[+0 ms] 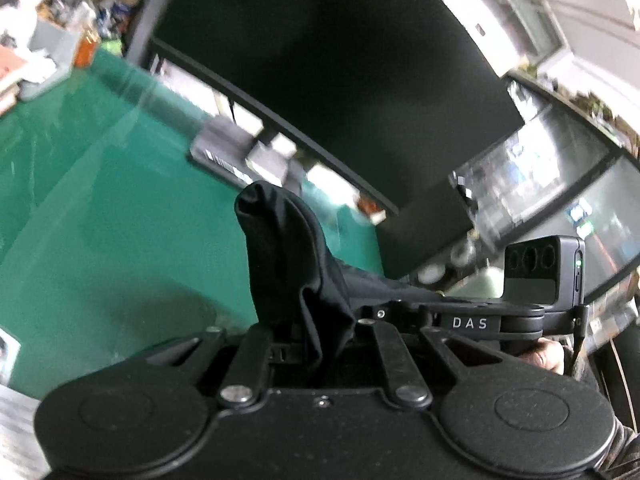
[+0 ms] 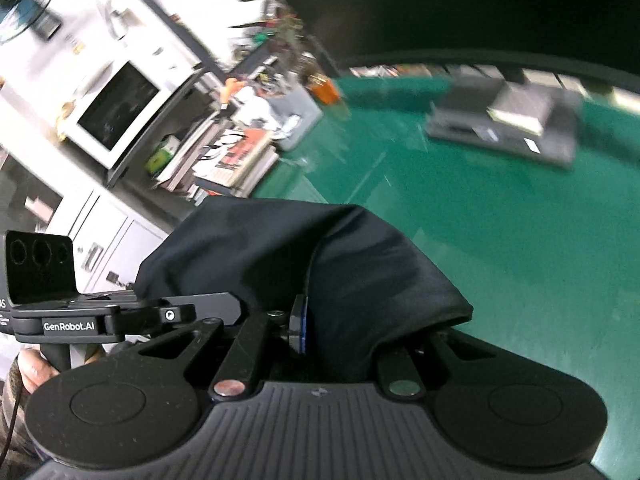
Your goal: Fold clothes
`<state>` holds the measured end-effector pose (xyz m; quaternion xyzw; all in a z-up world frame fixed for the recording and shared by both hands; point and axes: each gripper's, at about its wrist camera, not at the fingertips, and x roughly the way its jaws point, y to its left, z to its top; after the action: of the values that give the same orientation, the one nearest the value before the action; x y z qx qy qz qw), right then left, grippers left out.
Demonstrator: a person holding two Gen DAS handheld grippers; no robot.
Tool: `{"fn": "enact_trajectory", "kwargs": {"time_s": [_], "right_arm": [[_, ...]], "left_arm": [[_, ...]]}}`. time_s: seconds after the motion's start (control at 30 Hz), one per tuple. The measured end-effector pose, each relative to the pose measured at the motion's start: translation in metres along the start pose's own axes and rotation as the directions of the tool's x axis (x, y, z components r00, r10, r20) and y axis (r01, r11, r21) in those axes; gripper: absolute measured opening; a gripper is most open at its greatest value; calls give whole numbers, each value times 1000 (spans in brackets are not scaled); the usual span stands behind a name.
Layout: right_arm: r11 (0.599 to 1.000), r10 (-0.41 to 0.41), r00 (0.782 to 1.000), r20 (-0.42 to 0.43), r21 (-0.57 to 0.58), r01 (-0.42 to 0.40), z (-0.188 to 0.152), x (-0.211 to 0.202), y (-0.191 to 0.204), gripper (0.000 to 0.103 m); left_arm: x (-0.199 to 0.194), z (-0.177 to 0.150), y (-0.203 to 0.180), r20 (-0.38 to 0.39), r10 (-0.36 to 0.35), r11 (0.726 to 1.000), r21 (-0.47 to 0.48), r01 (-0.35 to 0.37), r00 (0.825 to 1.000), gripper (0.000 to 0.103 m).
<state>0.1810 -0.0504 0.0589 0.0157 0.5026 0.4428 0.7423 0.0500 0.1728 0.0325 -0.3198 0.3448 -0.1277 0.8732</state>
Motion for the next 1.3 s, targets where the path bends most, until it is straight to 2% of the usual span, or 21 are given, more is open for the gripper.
{"fn": "enact_trajectory", "kwargs": {"time_s": [0.13,0.23,0.33,0.5,0.7,0.83,0.97,1.07,1.1,1.13,1.17,1.2,1.23,1.3], "right_arm": [[987,-6,1000,-31,-163,1,39,18,36,12],[971,-17,998,-60,-241,2,64,38,58,12],[958,-41,994,-97,-287,11,80,65,73,12],[928,-89,982,-167,-371,21,100,119,101,12],[911,-126,959,-253,-412,11,111,179,117,12],[888,-140,941,-309,-459,-19,118,215,126,12],[859,-142,913,-381,-507,-78,122,257,132,12],[814,-161,892,-423,-568,-122,121,294,127,12],[794,-168,889,-427,-592,-134,119,308,124,17],[783,-183,886,-425,-608,-130,115,320,118,26],[774,-199,884,-423,-621,-122,111,332,112,32],[764,-216,882,-420,-635,-115,107,345,105,50],[757,-221,894,-391,-646,-95,107,351,101,66],[745,-227,919,-323,-665,-49,108,361,93,79]], "left_arm": [[-34,12,19,88,15,999,-34,-12,996,11],[-55,17,38,135,27,998,-67,-18,990,11],[-67,17,57,150,38,995,-98,-23,988,11],[-83,17,110,155,53,980,-200,-21,986,11],[-96,10,164,157,82,960,-279,-36,984,11],[-102,-3,189,186,126,945,-320,-61,975,11],[-99,-20,211,190,168,912,-402,-80,967,11],[-88,-35,236,169,208,876,-471,-106,963,11],[-85,-38,243,159,218,864,-490,-114,963,11],[-79,-45,258,132,233,835,-536,-128,963,11],[-77,-48,266,121,237,821,-556,-132,964,11],[-77,-51,271,120,233,814,-567,-126,965,11],[-78,-54,276,118,229,807,-578,-120,966,11],[-80,-57,283,118,219,801,-588,-110,969,13]]}}
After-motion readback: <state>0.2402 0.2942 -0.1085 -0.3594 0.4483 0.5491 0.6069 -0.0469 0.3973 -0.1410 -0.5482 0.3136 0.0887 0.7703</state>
